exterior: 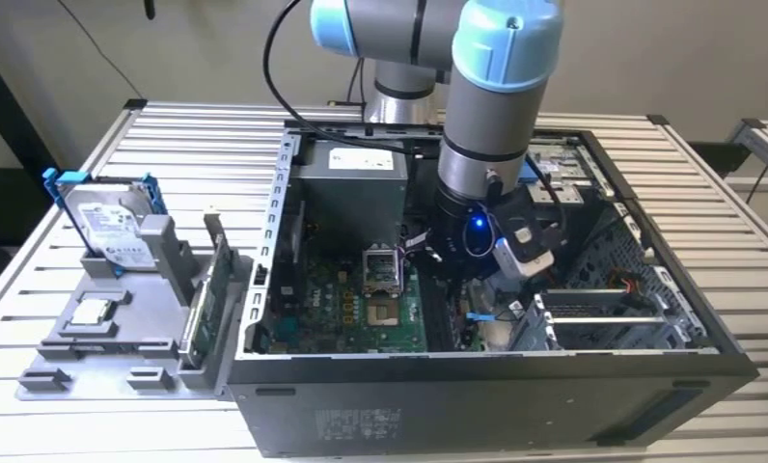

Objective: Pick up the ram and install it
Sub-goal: 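Insert the ram into the slot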

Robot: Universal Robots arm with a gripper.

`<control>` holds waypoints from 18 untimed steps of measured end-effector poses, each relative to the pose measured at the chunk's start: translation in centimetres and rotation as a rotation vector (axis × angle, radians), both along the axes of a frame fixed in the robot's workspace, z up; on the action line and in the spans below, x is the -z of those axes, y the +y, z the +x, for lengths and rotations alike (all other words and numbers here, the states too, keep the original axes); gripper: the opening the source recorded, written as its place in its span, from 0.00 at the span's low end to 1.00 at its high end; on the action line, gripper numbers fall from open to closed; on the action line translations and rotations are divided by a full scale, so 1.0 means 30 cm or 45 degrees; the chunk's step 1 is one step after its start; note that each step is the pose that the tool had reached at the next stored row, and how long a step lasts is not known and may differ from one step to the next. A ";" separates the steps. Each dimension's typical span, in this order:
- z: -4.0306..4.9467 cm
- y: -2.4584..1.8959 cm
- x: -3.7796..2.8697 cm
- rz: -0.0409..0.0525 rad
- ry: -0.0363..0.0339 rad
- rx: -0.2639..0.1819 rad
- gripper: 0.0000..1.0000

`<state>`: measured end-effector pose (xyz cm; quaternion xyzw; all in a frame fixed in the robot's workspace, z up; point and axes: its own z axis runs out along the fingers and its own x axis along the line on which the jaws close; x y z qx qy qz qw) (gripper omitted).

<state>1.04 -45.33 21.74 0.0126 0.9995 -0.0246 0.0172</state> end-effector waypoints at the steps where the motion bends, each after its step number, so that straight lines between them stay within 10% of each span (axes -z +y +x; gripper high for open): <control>1: 0.000 0.000 0.000 0.000 0.0000 0.000 0.14; 18: 0.001 0.000 -0.004 -0.007 0.0000 -0.003 0.14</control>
